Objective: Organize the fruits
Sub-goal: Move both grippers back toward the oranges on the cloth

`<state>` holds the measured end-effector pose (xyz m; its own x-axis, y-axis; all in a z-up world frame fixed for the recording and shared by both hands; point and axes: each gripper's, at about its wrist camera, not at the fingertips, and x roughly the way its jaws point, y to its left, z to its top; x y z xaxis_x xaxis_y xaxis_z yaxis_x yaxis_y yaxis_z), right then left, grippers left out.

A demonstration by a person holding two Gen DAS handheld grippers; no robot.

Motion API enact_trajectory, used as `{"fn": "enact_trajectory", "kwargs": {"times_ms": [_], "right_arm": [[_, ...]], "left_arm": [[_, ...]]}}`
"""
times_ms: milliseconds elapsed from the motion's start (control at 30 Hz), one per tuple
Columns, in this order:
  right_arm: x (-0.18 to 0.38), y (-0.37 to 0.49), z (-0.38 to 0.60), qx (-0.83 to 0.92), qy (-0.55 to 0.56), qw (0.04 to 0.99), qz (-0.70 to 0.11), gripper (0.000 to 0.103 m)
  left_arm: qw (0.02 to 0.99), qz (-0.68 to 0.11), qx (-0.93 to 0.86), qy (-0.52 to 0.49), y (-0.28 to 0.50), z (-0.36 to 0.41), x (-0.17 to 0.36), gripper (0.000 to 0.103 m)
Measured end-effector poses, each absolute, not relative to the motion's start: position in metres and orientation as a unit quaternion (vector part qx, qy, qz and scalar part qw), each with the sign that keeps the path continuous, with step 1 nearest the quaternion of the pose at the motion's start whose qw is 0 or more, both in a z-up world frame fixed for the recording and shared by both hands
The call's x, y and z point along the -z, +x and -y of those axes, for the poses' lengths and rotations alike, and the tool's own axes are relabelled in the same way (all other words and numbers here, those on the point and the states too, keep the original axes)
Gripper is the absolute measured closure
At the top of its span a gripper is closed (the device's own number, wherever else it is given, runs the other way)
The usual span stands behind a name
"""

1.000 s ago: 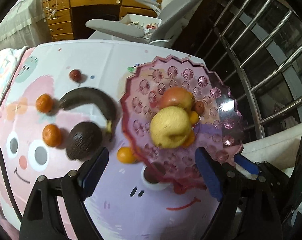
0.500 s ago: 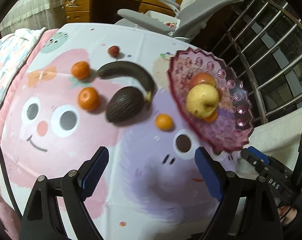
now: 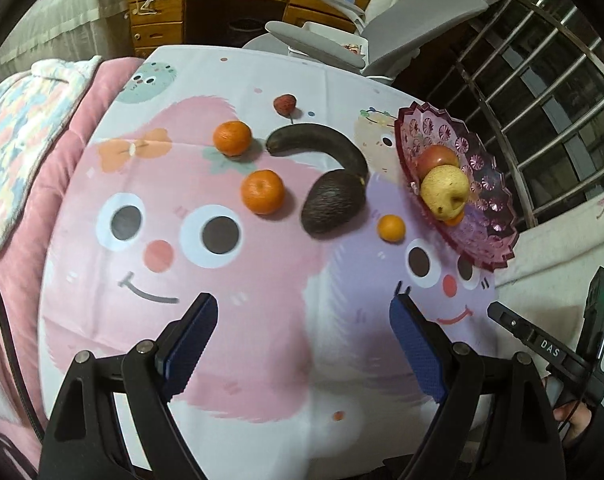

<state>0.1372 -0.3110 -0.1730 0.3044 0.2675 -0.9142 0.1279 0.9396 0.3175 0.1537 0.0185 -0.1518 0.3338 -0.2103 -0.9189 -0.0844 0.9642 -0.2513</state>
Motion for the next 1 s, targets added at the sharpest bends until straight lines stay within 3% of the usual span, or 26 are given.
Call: {"fn": "enact_trajectory", "kwargs": {"times_ms": [500,1000], "right_arm": [[0.199,0.093,0.238,0.048,0.271,0.755,-0.595,0.058],[0.207,0.104,0.195,0.087,0.245,0.757,-0.599,0.051]], "left_arm": [[0.797,-0.589,0.109,-0.070,0.155,-0.087,0.156,0.016],[0.784,-0.605,0.130,-0.055,0.195,-0.106,0.173,0.016]]}}
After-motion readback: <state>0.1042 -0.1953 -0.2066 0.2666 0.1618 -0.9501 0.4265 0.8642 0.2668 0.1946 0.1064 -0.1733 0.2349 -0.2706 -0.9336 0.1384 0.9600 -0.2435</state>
